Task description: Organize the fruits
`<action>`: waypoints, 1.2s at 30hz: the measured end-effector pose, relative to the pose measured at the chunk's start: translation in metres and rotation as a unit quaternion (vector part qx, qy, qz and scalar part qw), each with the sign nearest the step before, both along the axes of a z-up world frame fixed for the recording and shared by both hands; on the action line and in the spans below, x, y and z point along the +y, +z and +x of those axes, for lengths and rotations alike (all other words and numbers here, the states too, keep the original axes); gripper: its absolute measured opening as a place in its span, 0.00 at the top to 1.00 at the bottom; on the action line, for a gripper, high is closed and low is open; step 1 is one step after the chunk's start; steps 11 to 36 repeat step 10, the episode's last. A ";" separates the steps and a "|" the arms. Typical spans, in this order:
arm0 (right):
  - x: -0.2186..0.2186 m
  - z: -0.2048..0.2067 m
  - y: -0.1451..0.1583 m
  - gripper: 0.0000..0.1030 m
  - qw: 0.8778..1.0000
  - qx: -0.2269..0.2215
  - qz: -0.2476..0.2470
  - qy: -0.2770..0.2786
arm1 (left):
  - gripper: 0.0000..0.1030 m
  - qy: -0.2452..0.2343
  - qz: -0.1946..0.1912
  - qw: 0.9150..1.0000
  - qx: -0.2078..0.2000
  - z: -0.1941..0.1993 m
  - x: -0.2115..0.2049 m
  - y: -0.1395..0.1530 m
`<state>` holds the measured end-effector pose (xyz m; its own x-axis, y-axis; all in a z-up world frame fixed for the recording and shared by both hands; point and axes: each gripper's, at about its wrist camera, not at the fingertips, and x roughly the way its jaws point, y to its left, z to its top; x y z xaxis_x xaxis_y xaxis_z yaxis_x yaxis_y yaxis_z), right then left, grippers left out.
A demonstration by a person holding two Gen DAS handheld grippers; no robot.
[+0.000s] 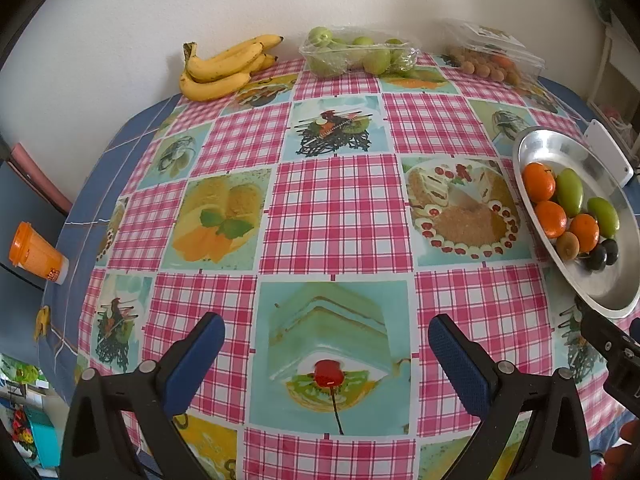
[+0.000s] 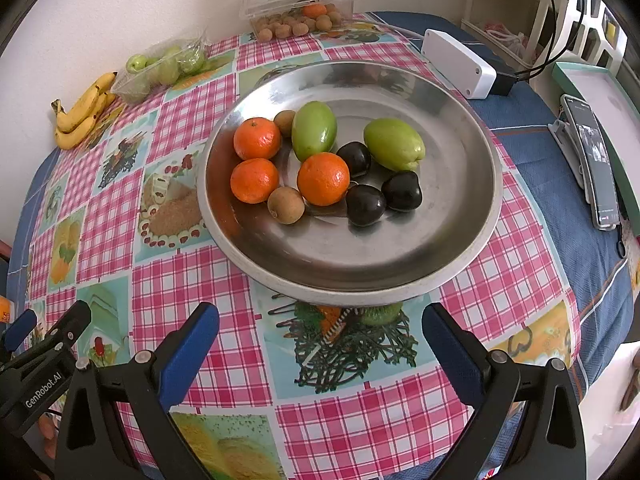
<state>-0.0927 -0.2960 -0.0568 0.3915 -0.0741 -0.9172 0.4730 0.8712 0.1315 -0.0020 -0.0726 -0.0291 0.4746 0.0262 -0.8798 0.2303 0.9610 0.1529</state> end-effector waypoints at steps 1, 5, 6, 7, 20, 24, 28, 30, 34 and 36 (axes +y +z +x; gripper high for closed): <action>0.000 0.000 0.000 0.02 1.000 0.000 0.000 0.000 | 0.00 -0.001 -0.001 1.000 0.000 0.000 0.000 0.000; -0.001 0.000 -0.001 0.02 1.000 0.001 0.001 0.000 | 0.00 -0.011 -0.004 1.000 -0.007 -0.003 -0.003 0.003; -0.001 -0.001 -0.001 0.02 1.000 0.001 0.001 0.000 | 0.00 -0.013 -0.005 1.000 -0.008 -0.003 -0.003 0.003; -0.001 -0.001 -0.001 0.02 1.000 0.001 0.001 0.000 | 0.00 -0.013 -0.005 1.000 -0.007 -0.003 -0.004 0.002; -0.001 -0.001 -0.002 0.02 1.000 0.002 0.001 0.000 | 0.00 -0.012 -0.006 1.000 -0.004 -0.002 -0.003 0.002; -0.001 -0.001 -0.002 0.02 1.000 0.002 0.001 0.000 | 0.00 -0.012 -0.006 1.000 -0.004 -0.002 -0.003 0.002; -0.001 -0.001 -0.002 0.02 1.000 0.002 0.001 0.000 | 0.00 -0.012 -0.006 1.000 -0.004 -0.002 -0.003 0.002; -0.001 -0.001 -0.002 0.02 1.000 0.002 0.001 0.000 | 0.00 -0.012 -0.006 1.000 -0.004 -0.002 -0.003 0.002; -0.001 -0.001 -0.002 0.02 1.000 0.002 0.001 0.000 | 0.00 -0.012 -0.006 1.000 -0.004 -0.002 -0.003 0.002; -0.001 -0.001 -0.002 0.02 1.000 0.002 0.001 0.000 | 0.00 -0.012 -0.006 1.000 -0.004 -0.002 -0.003 0.002</action>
